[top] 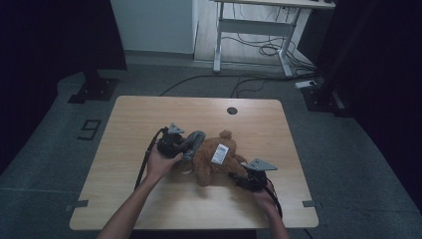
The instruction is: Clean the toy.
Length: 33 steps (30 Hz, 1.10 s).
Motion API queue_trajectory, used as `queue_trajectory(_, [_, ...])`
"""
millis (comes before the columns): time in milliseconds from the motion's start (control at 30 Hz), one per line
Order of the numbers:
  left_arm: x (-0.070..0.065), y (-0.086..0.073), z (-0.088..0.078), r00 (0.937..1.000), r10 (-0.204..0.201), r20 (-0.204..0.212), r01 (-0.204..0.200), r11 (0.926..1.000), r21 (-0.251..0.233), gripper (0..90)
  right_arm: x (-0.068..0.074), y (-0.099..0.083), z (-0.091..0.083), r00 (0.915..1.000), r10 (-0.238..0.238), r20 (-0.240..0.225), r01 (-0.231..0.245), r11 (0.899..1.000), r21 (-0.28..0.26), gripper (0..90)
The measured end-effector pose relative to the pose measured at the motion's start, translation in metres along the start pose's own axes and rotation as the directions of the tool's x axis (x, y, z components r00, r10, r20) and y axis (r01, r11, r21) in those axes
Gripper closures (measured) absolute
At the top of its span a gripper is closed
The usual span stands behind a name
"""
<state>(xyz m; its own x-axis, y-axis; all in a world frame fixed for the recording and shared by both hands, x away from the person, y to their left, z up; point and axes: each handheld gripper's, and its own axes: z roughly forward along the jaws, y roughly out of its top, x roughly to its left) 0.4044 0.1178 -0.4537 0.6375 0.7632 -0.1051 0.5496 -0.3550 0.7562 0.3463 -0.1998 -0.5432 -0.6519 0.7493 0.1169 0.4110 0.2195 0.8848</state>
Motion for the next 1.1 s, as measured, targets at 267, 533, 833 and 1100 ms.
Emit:
queue_trajectory(267, [0.000,-0.024,-0.015,0.9989,-0.030,0.036,0.032,0.9978,-0.058,77.7,0.005,0.011,-0.016,0.9936,0.035,-0.108,-0.038,0.999,-0.027,32.3])
queue_trajectory(533, [-0.010,-0.042,-0.027,0.9988,-0.016,0.046,0.020,0.9966,-0.080,77.9,0.020,0.019,0.000,0.9844,0.005,-0.176,-0.001,1.000,0.020,30.0])
queue_trajectory(833, [-0.024,-0.058,-0.039,0.9978,0.041,0.051,-0.038,0.9976,-0.057,77.9,0.025,0.012,0.015,0.9912,-0.024,-0.131,0.041,0.991,0.130,55.7])
queue_trajectory(1100, [-0.030,-0.048,-0.029,0.9976,0.042,0.055,-0.040,0.9984,-0.040,77.9,0.018,0.010,0.025,0.9996,0.013,-0.024,-0.009,0.991,0.136,58.2])
